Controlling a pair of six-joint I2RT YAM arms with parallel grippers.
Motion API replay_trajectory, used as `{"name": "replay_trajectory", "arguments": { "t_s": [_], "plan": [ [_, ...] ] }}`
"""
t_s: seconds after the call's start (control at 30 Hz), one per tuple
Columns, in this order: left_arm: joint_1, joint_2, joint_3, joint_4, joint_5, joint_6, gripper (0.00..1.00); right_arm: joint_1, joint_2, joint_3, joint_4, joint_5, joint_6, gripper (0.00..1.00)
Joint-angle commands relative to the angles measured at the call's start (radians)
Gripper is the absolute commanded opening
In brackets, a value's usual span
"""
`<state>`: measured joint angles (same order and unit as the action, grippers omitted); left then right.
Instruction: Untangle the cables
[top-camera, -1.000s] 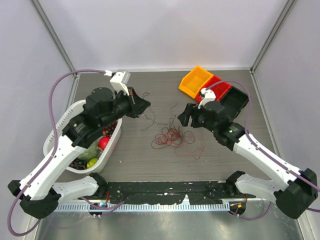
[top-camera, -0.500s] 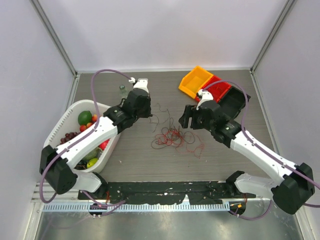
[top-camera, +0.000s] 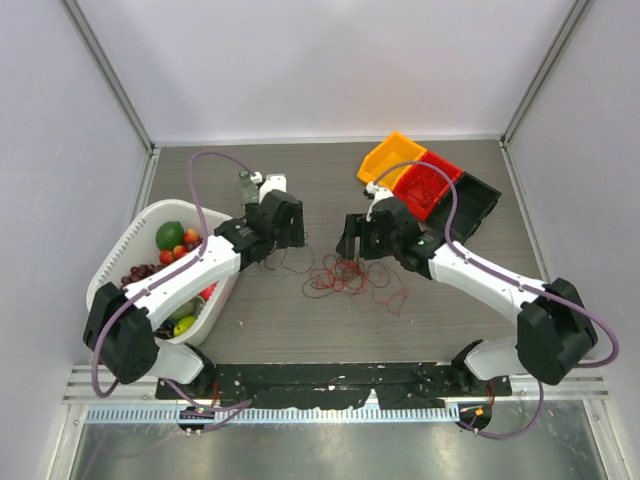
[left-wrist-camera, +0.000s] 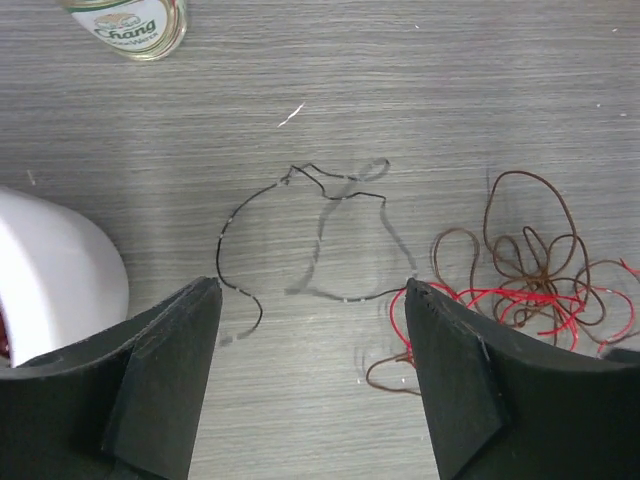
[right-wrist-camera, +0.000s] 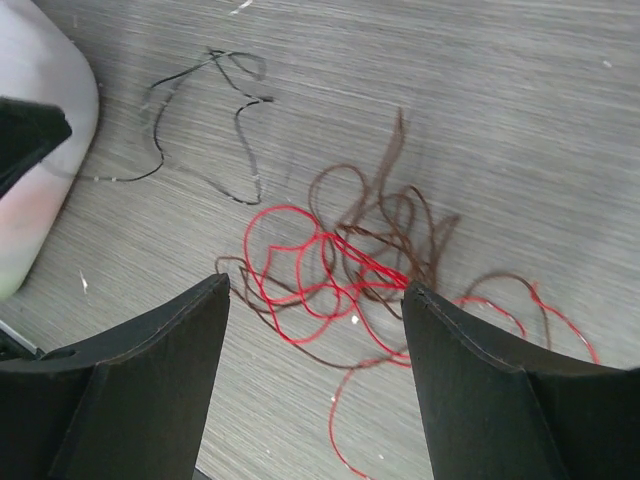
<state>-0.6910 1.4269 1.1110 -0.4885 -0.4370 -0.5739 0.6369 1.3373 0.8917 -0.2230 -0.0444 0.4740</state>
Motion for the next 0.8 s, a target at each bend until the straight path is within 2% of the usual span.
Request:
{"name": "replay_trajectory", "arguments": {
  "t_s": [0.0,0.1,0.23,0.43,0.57,0.7,0.77],
  "plan": [
    [0.005,-0.155,-0.022,-0.024,0.006,-0.029,0.8,0.039,0.086,0.117,0.105,-0.031,0.006,0.75],
    [0.007,-0.304,-0.054,-0.042,0.049,-0.029,0.86,0.066,0.154,0.182,0.106,-0.011,-0.003,0.75],
    [0.005,-0.543,-0.1,0.002,0.177,0.005,0.93,0.076,0.319,0.308,0.082,0.0,0.017,0.77],
    [0.005,-0.784,-0.129,0.036,0.198,0.029,0.99,0.106,0.59,0.616,-0.15,0.103,0.244,0.79],
    [0.007,-0.824,-0.128,-0.002,0.185,0.034,0.99,0.115,0.631,0.595,-0.078,0.1,0.402,0.8],
    [0.007,-0.845,-0.148,-0.035,0.221,0.017,0.99,0.113,0.629,0.495,0.123,-0.012,0.458,0.82],
    [0.007,-0.861,-0.164,-0.035,0.236,0.006,0.99,0.115,0.643,0.481,0.152,-0.04,0.471,0.82]
  ]
}}
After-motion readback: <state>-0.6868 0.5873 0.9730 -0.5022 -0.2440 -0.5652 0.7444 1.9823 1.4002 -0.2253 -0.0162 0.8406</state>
